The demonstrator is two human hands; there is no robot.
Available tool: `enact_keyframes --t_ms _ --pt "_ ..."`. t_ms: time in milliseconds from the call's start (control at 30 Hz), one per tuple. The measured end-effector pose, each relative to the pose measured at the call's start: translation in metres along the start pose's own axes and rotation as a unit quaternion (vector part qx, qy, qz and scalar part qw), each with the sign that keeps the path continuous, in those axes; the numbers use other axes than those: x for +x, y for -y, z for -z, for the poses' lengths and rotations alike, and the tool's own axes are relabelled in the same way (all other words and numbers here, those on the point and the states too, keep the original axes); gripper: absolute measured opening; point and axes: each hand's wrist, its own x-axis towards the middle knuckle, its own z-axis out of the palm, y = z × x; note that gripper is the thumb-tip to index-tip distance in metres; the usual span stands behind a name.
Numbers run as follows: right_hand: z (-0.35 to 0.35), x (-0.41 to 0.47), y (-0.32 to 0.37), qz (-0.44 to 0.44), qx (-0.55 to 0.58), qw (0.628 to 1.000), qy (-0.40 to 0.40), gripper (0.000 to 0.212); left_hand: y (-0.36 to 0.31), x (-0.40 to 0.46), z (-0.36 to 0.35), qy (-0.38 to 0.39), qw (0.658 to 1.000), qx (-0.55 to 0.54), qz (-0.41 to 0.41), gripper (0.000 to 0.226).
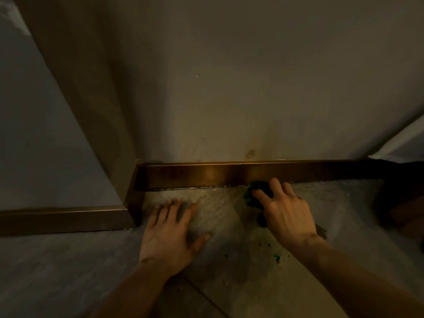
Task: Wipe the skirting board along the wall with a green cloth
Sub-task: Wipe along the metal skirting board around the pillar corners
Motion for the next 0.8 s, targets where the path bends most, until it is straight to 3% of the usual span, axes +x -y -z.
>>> enact_keyframes --t_ms 367,567,633,800 --pt "0.038 -0.021 0.037 0.015 0.110 0.992 -0.060 0.059 -0.018 -0.013 0.042 -0.048 0.996 -0.064 -0.049 0.080" --pt "0.051 -0.038 0.065 0.102 0.190 0.974 -0.065 0.077 -0.026 -0.012 0.058 -0.075 0.991 -0.065 -0.087 0.100" --pt "0.056 -0.043 0.073 0.130 0.237 0.960 -0.077 0.071 -0.023 -0.014 0.066 -0.079 0.991 -0.049 -0.095 0.102" --pt "0.071 -0.047 0.091 0.153 0.315 0.932 -0.098 0.048 -0.009 -0.028 0.089 -0.094 0.989 0.021 -0.113 0.059"
